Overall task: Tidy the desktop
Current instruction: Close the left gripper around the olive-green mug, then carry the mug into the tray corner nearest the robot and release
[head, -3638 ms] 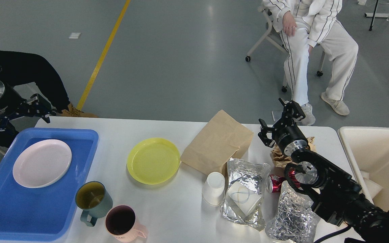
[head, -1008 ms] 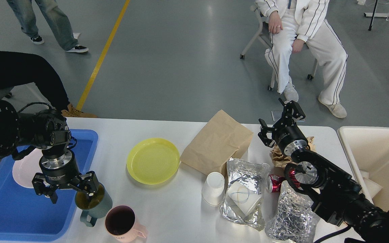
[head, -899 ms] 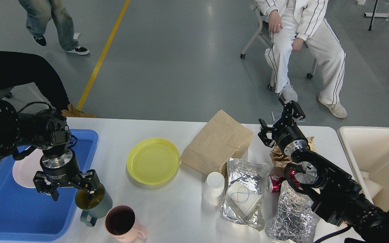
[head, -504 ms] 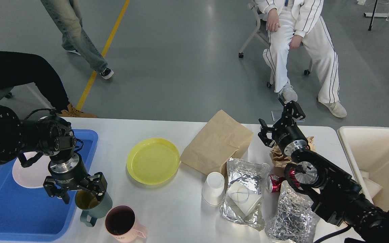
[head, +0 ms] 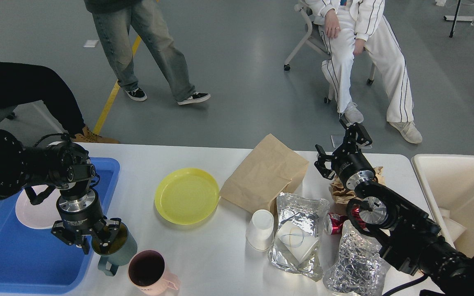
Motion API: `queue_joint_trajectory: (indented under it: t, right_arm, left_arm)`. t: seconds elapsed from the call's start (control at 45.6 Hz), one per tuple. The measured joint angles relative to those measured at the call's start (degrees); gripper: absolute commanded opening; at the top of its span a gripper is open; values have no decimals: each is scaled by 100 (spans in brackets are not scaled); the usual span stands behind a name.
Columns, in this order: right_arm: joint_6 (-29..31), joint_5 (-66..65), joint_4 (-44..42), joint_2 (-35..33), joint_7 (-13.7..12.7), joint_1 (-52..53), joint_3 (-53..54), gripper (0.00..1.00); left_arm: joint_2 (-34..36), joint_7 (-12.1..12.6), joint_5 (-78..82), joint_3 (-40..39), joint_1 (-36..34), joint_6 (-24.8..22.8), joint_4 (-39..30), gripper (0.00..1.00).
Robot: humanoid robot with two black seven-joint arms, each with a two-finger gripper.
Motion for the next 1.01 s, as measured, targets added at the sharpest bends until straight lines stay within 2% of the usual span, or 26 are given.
queue_joint_trajectory:
  t: [0.11,0.197,0.657,0.855,1.008]
  right_arm:
    - [0,0,0,0,0,0,0,100]
    - [0,0,0,0,0,0,0,100]
    - [0,-3,1,0,0,0,0,100]
    - [0,0,1,0,0,0,0,100]
    - [0,1,1,0,0,0,0,100]
  left_arm:
    - [37,49,-2,-20,-8,-10,-10,13]
    - [46,52,-7,-36,-11,-9,-10,0]
    - [258,58,-327,-231,-115,12,-32,0]
    - [759,61,-344,-230,-577,-462,-83,0]
    - [1250,62,-344,-226,-1152,-560,-83,0]
